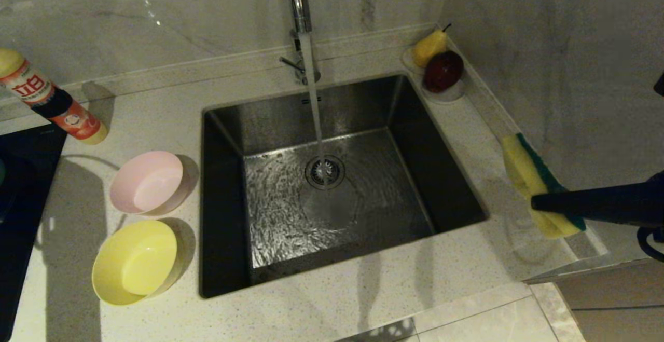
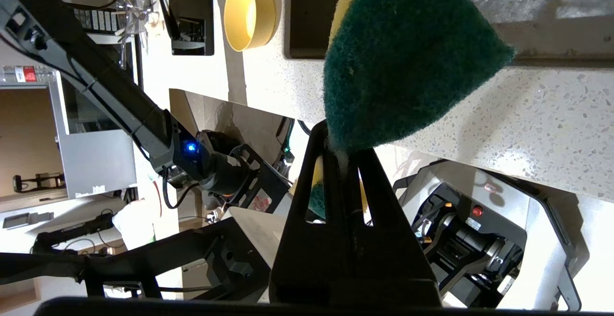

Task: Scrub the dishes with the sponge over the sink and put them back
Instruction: Place the bowl on the table

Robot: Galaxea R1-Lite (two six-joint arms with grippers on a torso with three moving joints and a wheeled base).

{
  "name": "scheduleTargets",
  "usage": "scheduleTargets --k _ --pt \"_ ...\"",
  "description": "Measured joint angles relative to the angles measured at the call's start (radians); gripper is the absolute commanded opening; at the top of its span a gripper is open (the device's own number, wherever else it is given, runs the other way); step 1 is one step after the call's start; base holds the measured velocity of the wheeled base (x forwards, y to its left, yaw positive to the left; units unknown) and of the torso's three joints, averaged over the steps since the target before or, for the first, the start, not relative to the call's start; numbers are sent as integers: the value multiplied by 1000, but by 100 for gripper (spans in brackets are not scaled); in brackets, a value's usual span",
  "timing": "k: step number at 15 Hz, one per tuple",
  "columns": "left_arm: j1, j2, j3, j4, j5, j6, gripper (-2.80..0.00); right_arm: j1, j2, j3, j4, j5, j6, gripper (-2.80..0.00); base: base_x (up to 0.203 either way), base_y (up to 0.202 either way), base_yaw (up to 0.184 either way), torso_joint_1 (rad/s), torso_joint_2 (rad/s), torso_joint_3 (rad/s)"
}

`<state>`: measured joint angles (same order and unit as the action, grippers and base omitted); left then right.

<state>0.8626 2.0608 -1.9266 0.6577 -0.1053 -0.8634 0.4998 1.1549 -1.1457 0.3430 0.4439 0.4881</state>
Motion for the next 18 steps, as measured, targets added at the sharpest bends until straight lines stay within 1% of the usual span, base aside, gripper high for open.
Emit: scheduleTargets --k 3,7,8,9,10,14,18 --pt "13 32 -1 1 -54 0 -280 0 -3 0 0 1 0 -280 0 0 0 0 0 0" --pt "24 65 -2 0 -71 2 -280 0 -9 17 -2 1 -1 -280 0 0 0 0 0 0" --pt "25 66 -3 5 -94 2 -280 0 -9 19 -1 2 -1 -280 0 0 0 0 0 0" --pt "25 66 -3 5 -118 1 0 0 -9 19 -1 2 -1 -280 0 0 0 0 0 0" --pt "25 65 -3 3 -128 2 0 0 -10 20 -1 1 -1 -280 0 0 0 0 0 0" --pt "25 46 -3 -8 -131 3 0 0 -11 21 -1 1 -2 -280 0 0 0 0 0 0" --pt "29 -35 -3 -13 -141 3 0 0 -10 18 -2 1 -1 -280 0 0 0 0 0 0"
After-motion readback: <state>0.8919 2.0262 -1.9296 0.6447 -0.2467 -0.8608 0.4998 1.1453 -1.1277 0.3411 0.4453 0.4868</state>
